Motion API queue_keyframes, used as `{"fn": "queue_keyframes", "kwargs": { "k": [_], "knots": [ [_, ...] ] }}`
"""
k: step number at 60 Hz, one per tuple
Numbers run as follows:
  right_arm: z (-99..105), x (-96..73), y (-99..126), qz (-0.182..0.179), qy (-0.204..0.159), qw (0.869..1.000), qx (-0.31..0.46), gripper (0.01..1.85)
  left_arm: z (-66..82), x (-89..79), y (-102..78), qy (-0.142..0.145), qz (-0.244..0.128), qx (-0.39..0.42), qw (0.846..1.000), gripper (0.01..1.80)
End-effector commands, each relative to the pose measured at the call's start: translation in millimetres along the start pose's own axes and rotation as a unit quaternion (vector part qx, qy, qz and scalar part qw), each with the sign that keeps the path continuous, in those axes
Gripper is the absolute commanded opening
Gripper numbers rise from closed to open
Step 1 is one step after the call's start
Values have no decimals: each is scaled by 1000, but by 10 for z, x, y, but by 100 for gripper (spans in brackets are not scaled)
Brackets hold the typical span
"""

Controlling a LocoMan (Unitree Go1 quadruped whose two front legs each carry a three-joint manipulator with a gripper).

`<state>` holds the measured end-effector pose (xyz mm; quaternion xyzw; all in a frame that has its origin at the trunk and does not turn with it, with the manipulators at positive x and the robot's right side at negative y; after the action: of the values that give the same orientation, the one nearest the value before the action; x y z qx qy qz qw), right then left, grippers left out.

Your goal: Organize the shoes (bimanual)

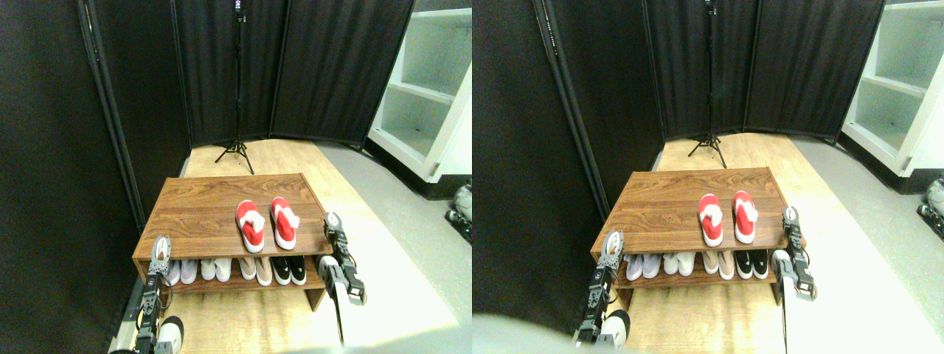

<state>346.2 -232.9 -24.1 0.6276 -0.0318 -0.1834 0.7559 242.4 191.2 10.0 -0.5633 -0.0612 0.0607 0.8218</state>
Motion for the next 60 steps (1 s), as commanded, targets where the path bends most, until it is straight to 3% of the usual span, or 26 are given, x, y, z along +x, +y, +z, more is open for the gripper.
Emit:
{"fn": "queue_keyframes", "kwargs": {
  "k": [1,8,13,29,37,46,60],
  "knots": [
    [-65,117,-28,-26,3,1000,-4,1,10,33,-54,1,-14,0,1000,1],
    [-118,202,-49,-35,8,999,-20,1,22,93,-40,4,-20,1,1000,1],
    [-167,250,-90,-46,15,999,-12,1,20,133,-42,-9,-18,20,1000,1],
    [-316,228,-99,-47,29,998,-8,1,42,285,19,2,-16,17,1000,1],
    [-401,216,-108,-52,37,998,-1,1,26,270,20,-4,-14,20,1000,1],
    [-546,237,-161,-35,78,996,-12,1,4,229,-1,-9,-12,16,1000,1],
    [-805,194,-156,-63,105,992,14,1,23,174,-17,-18,-15,4,1000,1]
  ]
}}
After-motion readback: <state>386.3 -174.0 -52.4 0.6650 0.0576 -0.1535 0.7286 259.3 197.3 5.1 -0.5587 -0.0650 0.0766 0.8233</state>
